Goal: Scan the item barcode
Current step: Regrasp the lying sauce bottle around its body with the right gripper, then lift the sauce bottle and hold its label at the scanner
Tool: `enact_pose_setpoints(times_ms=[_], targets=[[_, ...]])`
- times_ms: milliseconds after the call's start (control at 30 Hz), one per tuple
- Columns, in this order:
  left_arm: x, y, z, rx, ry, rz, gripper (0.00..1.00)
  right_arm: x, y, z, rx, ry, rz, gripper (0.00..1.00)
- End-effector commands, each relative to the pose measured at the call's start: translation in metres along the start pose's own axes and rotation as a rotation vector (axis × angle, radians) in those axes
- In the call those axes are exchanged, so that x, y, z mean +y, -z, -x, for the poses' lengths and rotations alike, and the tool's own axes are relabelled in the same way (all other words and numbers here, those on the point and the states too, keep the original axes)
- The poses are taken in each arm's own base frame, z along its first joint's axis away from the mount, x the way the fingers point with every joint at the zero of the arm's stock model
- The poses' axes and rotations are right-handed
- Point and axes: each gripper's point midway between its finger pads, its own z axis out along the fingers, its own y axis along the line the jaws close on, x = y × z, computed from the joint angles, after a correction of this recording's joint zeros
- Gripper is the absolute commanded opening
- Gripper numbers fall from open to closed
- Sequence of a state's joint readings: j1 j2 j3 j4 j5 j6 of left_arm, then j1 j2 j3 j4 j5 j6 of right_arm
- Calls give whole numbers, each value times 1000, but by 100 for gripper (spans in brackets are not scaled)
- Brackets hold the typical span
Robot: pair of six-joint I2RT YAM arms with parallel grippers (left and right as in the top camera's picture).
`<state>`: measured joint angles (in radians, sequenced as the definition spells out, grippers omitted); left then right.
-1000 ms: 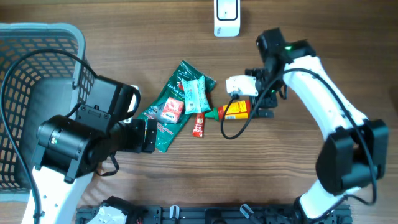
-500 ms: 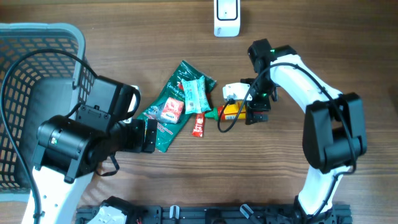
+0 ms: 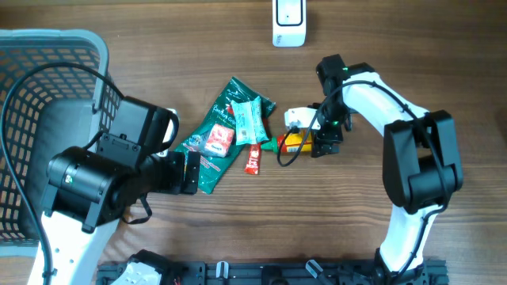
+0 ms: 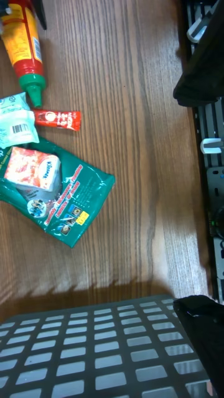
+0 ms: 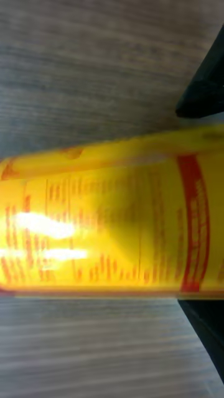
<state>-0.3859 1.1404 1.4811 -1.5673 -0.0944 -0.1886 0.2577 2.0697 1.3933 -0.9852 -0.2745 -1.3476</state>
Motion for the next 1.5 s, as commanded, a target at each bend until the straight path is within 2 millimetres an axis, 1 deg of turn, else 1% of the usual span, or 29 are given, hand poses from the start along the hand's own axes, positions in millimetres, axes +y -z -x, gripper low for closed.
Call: enact_pose_setpoints(times_ms=[0,67,333,400,467,567,700,767,800,1000,1067,1200,1300,1367,1433,1467], targets=[[-1,2,0,-10,15,-13,100,15,-28,-29,81,-69,52,85],[-1,2,0,-10,15,-13,100,18,-30,-30,81,-76,61,81],[-1,2,0,-10,15,-13,100,24,-30,-29,79,-169,82,60],[-1,2,0,-10,15,-13,100,24,-30,-24,55,-193,84,58],[-1,2,0,-10,15,-13,100,24,-28,-15,9,-220,87,58],[-1,2,0,-10,15,-13,100,20,-15,-1,-41,-254,60,59],[-1,2,0,-10,15,-13,100,12,17,13,-81,-297,-27,58],[-1,2,0,-10,15,-13,100,13,39,24,-130,-320,-65,59],[-1,2,0,-10,15,-13,100,15,46,29,-156,-320,-70,59],[-1,2,0,-10,15,-13,100,34,113,102,-564,-303,-30,60],[-1,2,0,-10,15,-13,100,35,141,126,-717,-287,-19,60],[-1,2,0,-10,15,-13,100,31,188,162,-967,-227,12,60],[-1,2,0,-10,15,-13,100,24,216,179,-1094,-214,50,60],[-1,2,0,-10,15,-13,100,18,230,185,-1139,-215,46,60],[-1,2,0,-10,15,-13,100,10,246,191,-1181,-273,66,60],[-1,2,0,-10,15,-13,100,9,248,192,-1188,-309,89,60]])
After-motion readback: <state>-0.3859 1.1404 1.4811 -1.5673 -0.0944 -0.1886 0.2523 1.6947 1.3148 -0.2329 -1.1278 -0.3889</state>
